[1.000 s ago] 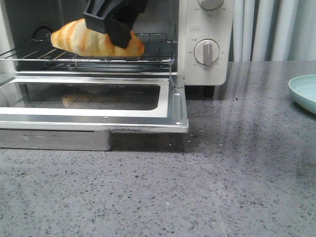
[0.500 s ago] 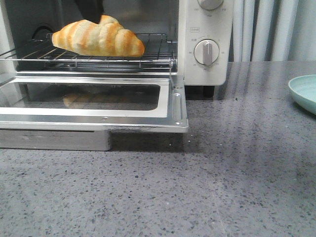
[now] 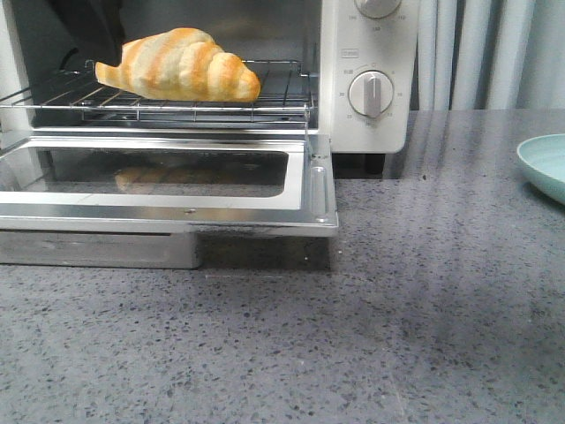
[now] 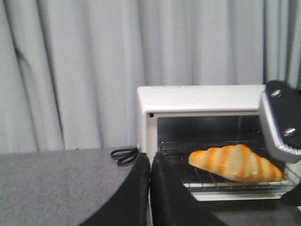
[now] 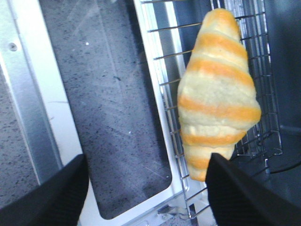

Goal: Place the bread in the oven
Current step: 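Withdraw the right gripper out of the oven and away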

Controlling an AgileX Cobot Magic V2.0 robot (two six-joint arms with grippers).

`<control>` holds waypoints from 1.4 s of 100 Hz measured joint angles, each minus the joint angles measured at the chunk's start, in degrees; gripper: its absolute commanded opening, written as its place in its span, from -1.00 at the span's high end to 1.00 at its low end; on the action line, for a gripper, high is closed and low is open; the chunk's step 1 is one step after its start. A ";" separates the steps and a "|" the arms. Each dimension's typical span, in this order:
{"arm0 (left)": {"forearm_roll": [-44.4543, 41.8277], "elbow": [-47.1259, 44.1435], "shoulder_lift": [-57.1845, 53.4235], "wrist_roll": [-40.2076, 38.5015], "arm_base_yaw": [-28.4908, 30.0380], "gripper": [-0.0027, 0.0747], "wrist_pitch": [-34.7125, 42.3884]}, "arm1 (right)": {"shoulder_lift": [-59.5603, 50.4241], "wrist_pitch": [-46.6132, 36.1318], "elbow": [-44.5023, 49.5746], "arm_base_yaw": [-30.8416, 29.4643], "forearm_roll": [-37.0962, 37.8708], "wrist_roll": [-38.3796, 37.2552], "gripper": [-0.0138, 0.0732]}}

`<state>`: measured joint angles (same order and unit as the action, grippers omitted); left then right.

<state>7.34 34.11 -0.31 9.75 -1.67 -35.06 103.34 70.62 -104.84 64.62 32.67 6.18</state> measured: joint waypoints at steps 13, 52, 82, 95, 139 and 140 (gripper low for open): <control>4.50 -7.04 0.00 0.00 4.35 0.99 6.49 | -0.67 0.20 0.00 0.10 -0.10 -0.70 -0.40; 6.38 -26.48 0.00 0.11 6.94 0.99 17.14 | -7.57 0.72 0.00 0.10 -1.69 -2.32 0.05; 6.48 -26.86 0.00 0.11 6.94 0.99 17.34 | -13.53 1.09 -0.09 0.10 -2.72 -2.57 0.86; 6.48 -26.86 0.00 0.11 6.94 0.99 17.34 | -15.15 1.20 -0.09 0.10 -2.72 -2.52 0.86; 6.48 -26.86 0.00 0.11 6.94 0.99 17.34 | -15.88 1.57 -0.09 0.10 -3.16 -3.75 0.86; 6.48 -26.86 0.00 0.11 6.94 0.99 17.34 | -15.88 1.57 -0.09 0.10 -3.16 -3.75 0.86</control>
<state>13.82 7.26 -0.31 9.86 5.27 -17.72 87.46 72.18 -104.93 64.72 29.51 2.42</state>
